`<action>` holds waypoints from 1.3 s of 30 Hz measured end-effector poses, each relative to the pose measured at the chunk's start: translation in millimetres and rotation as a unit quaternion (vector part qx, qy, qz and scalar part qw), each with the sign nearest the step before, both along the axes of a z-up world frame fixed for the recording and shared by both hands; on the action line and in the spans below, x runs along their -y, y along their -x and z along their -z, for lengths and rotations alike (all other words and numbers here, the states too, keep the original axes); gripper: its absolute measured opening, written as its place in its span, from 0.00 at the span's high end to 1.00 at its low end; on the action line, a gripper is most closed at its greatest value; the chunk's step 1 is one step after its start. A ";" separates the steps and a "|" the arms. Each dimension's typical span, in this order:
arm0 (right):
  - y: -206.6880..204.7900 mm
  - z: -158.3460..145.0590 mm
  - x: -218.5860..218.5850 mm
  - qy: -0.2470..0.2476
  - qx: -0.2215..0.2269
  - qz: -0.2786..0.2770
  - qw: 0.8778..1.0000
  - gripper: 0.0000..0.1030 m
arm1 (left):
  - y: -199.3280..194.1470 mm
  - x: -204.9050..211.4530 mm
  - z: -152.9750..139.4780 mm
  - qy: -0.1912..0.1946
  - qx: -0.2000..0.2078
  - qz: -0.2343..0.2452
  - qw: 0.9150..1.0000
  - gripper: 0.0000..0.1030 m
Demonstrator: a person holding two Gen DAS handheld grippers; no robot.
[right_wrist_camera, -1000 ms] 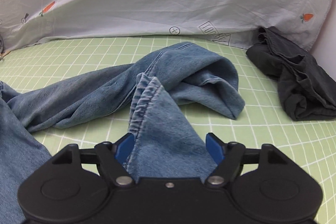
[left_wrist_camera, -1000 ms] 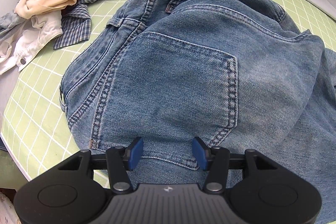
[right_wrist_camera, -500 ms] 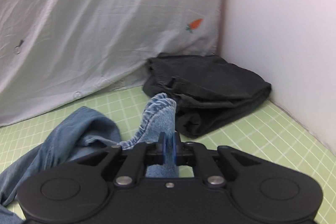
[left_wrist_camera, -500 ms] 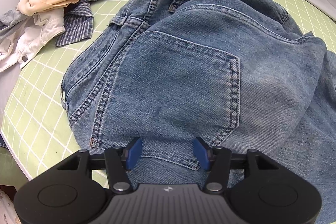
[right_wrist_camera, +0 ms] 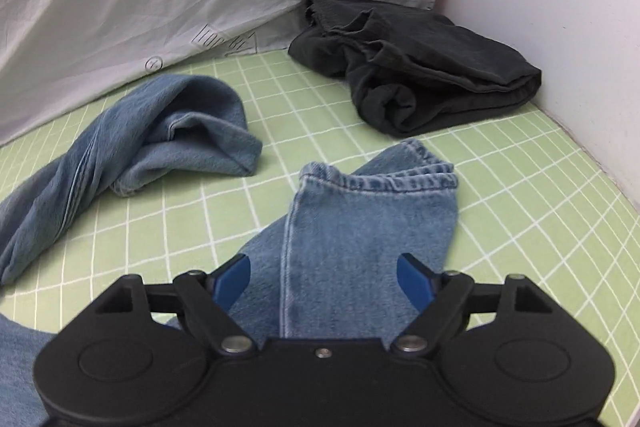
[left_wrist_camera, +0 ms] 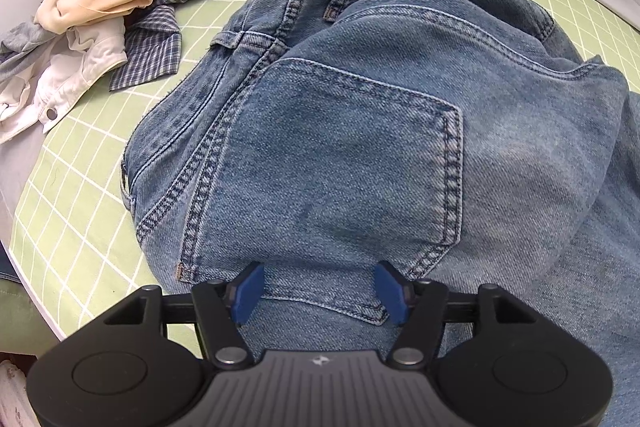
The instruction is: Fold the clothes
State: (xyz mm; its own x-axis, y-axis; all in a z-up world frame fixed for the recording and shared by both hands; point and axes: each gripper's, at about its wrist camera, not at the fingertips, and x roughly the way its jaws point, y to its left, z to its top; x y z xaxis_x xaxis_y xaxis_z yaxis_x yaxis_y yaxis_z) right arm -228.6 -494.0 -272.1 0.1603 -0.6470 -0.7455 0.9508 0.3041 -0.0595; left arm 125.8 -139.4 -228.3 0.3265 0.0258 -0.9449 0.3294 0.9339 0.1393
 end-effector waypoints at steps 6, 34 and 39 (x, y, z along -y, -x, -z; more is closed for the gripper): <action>4.6 8.5 2.2 -0.007 -0.003 0.040 0.999 0.88 | 3.8 -3.1 4.9 0.010 0.004 -0.008 1.000 0.36; 98.5 5.3 -18.0 0.035 -0.170 0.200 0.964 0.26 | -1.1 -20.1 7.7 0.041 -0.031 -0.053 0.997 0.28; 51.9 -12.3 -5.7 0.042 -0.144 0.142 0.978 0.14 | -15.3 -25.3 -18.9 0.069 -0.010 -0.058 0.996 0.28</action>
